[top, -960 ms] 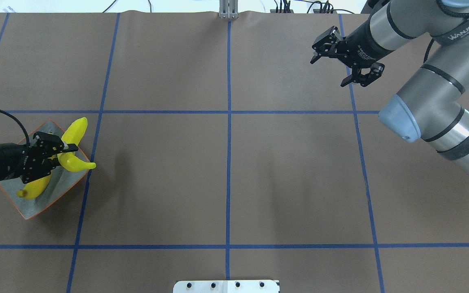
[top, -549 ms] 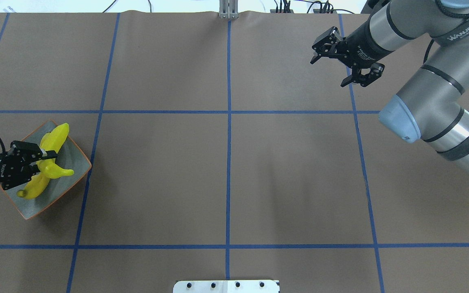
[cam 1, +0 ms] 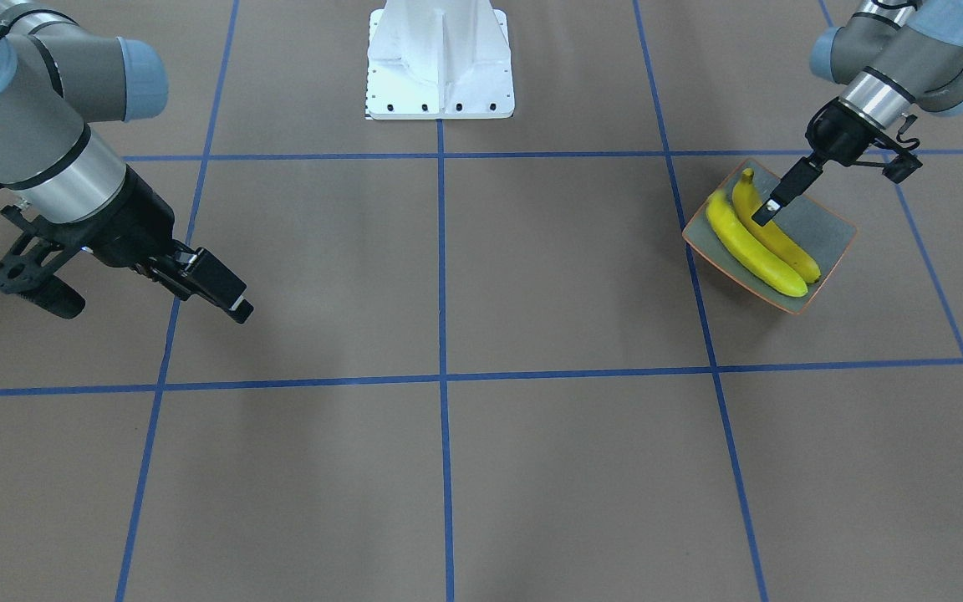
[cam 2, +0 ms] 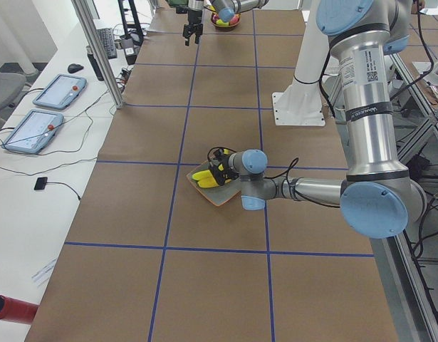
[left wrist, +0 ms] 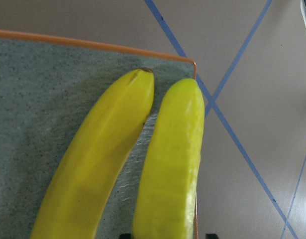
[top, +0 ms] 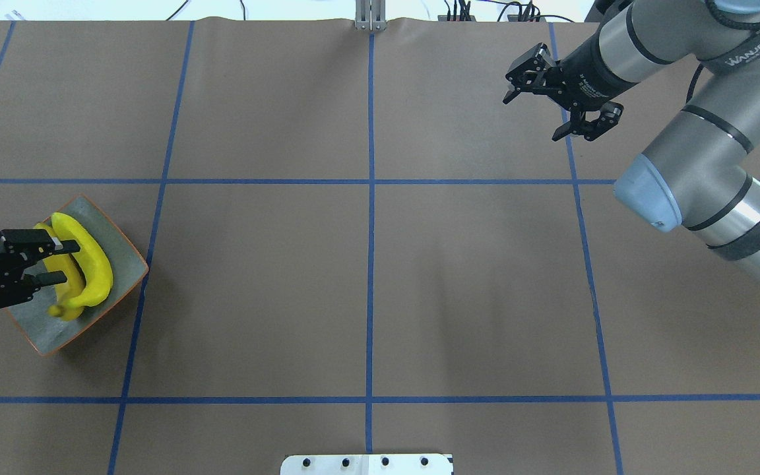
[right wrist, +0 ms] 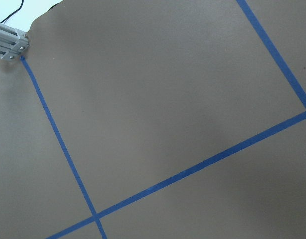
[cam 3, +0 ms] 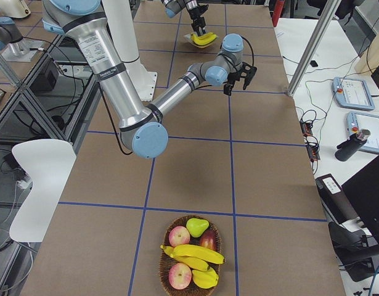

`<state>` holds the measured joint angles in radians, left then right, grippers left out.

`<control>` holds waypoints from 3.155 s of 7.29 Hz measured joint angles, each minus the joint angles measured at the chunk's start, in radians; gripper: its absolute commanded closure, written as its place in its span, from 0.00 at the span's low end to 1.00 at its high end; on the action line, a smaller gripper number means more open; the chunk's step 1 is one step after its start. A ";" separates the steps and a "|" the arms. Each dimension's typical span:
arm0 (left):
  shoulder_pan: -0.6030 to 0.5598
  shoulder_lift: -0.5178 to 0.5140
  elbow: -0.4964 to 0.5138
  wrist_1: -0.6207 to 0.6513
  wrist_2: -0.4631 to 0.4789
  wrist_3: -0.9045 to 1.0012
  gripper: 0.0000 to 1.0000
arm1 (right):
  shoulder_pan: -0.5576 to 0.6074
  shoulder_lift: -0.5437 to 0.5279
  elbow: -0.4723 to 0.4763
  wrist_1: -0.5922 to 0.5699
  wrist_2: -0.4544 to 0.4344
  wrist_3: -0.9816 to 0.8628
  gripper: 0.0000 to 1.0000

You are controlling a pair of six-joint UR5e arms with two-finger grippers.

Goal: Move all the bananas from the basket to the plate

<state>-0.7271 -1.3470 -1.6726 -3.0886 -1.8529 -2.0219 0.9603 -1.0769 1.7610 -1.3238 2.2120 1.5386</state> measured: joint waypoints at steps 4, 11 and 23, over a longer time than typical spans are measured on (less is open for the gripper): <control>-0.391 -0.086 0.001 0.143 -0.415 0.082 0.00 | 0.003 -0.008 -0.001 -0.002 0.001 -0.035 0.00; -0.507 -0.337 -0.004 0.818 -0.450 0.740 0.00 | 0.334 -0.413 -0.063 -0.014 -0.007 -0.992 0.00; -0.444 -0.416 0.009 0.838 -0.413 0.745 0.00 | 0.407 -0.423 -0.452 -0.021 -0.510 -0.883 0.00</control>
<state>-1.1712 -1.7630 -1.6631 -2.2507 -2.2662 -1.2773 1.3668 -1.4999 1.3088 -1.3451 1.7017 0.6551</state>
